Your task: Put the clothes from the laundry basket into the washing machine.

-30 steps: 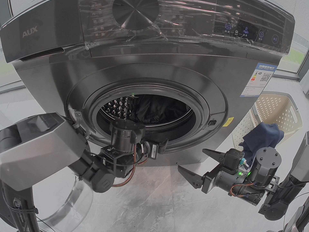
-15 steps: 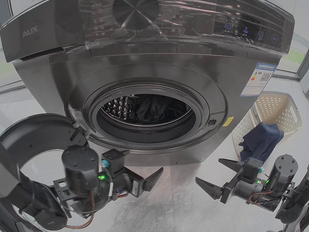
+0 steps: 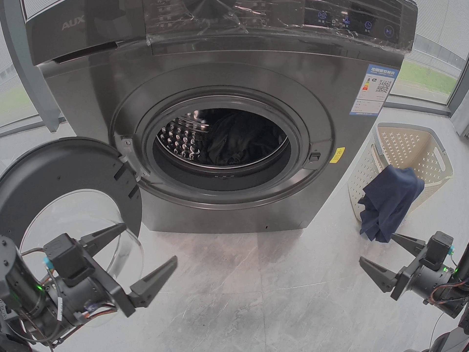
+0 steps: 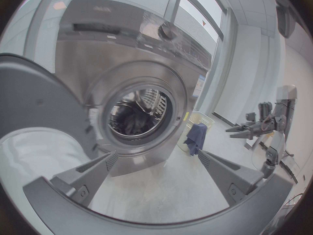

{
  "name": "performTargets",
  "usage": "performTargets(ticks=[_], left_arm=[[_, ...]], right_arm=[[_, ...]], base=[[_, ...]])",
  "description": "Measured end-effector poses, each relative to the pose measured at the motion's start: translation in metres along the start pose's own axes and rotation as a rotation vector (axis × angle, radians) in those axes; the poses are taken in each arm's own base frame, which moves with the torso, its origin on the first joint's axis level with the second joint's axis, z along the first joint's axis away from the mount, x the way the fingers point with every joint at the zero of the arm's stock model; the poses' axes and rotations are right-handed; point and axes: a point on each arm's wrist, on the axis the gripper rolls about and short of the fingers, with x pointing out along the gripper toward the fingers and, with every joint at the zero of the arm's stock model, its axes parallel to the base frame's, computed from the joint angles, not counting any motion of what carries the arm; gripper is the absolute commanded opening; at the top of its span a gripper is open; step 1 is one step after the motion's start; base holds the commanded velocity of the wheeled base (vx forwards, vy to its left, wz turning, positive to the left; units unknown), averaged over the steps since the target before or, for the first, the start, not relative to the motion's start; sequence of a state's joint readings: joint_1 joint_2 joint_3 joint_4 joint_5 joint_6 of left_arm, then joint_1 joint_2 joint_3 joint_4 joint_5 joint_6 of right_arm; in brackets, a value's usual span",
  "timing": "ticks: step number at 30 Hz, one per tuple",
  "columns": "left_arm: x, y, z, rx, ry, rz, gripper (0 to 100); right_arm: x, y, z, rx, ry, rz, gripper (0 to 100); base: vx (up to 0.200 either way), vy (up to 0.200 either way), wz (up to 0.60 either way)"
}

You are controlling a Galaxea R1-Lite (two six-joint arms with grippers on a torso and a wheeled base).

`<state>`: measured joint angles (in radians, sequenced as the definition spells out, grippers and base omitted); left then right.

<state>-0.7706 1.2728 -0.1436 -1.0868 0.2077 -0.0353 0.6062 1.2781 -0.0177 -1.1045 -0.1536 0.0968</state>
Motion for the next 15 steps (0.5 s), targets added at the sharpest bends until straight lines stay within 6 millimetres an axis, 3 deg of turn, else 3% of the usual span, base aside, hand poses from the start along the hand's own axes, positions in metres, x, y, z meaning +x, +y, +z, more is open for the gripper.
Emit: performTargets(ticks=[9, 15], left_arm=[[-0.047, 0.023, 0.001, -0.008, -0.052, 0.116, 100], [-0.078, 0.034, -0.004, -0.011, -0.067, 0.21, 100]], right_arm=[[-0.057, -0.021, 0.002, 0.012, -0.064, -0.16, 100], [-0.096, -0.028, -0.016, 0.016, -0.05, -0.28, 100]], base=[[-0.2, 0.0, 0.0], [0.0, 0.0, 0.0]])
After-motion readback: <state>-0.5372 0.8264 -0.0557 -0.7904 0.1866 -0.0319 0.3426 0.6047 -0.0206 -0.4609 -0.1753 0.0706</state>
